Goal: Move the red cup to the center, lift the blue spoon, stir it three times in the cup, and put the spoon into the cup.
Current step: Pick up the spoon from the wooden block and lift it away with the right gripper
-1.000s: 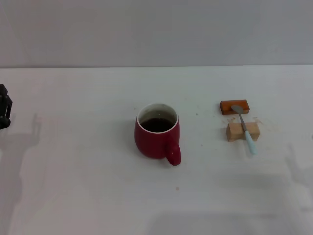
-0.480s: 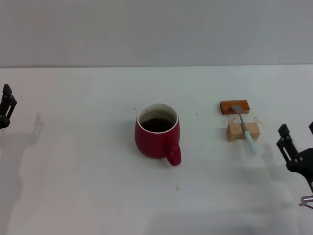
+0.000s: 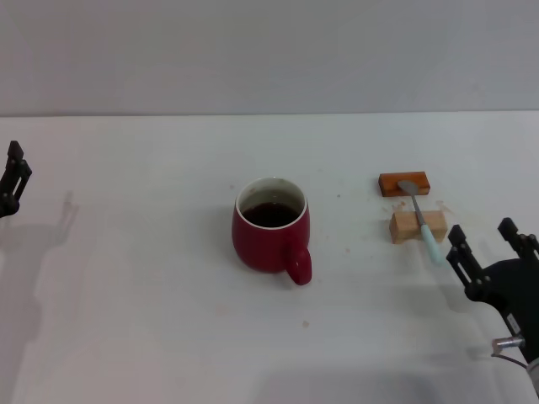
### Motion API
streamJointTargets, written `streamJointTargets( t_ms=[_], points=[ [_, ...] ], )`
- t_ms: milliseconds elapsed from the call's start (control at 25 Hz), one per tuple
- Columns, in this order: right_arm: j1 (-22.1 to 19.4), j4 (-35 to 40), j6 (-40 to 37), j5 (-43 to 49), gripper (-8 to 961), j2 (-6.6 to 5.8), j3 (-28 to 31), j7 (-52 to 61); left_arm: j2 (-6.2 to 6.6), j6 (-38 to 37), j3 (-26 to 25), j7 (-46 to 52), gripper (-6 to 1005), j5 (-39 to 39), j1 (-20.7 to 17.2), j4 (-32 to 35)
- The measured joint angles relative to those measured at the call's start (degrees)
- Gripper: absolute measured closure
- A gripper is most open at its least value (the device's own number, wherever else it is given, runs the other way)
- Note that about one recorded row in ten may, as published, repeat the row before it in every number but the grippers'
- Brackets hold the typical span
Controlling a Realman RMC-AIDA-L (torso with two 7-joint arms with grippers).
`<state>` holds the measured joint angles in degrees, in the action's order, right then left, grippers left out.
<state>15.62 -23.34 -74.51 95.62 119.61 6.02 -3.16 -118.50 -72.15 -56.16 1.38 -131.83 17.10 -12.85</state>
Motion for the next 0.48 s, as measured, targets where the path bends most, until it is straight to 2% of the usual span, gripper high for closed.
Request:
streamJointTargets(
  t_ms=[480],
  points=[
    [1.63,-0.49,4.98,0.0,243,0.01,0.04,0.0,0.03,0.0,0.04,-0.05,172,-0.11,0.39,0.38]
  ],
)
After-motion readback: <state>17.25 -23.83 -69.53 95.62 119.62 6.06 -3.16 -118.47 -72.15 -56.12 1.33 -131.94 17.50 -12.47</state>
